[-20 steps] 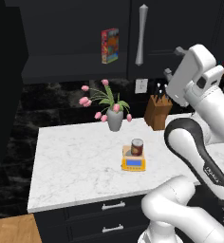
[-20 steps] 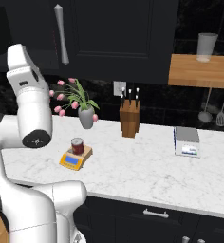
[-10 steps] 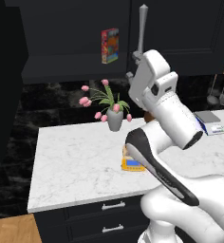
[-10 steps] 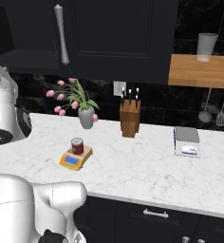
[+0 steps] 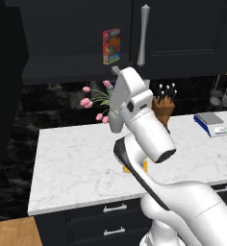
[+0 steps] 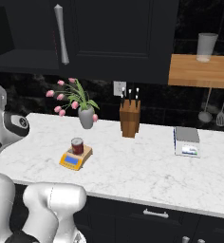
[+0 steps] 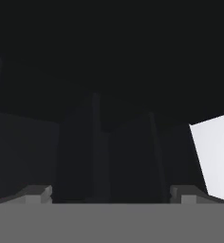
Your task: Pick the canned food and place it on the digital scale for weighing, and close the cabinet.
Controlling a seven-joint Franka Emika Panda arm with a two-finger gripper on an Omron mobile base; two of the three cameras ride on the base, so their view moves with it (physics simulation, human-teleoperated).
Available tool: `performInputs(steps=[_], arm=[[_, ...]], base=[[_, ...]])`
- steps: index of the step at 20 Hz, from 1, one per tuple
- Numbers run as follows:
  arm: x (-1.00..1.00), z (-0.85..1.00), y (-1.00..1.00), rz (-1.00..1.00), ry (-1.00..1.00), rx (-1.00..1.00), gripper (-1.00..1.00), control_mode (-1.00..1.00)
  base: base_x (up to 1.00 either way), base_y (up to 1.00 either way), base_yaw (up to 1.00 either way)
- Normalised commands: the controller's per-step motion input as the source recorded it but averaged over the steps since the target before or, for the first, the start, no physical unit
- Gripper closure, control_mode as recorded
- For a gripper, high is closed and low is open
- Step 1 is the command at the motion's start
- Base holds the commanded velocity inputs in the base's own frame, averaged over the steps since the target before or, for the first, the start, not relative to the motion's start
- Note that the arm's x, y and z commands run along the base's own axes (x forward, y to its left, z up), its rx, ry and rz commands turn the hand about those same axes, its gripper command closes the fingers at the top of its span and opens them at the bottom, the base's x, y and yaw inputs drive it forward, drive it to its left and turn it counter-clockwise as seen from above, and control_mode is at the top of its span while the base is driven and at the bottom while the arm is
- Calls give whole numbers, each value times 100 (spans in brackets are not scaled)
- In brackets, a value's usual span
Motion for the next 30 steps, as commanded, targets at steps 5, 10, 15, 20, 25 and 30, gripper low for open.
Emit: performInputs(steps=[5, 10, 15, 20, 25, 30], arm=[[0, -10, 68, 0, 0, 5, -100, -100], [0, -1, 45, 0, 0, -2, -100, -100], [0, -21, 12, -3, 0, -3, -100, -100], [-7, -14, 1, -1, 3, 0, -100, -100], [-26, -16, 1, 0, -1, 0, -100, -100], [-36, -24, 16, 0, -4, -5, -100, -100]], base=[[0, 0, 0], [0, 0, 0], [0, 0, 0], [0, 0, 0], [0, 0, 0], [0, 0, 0]])
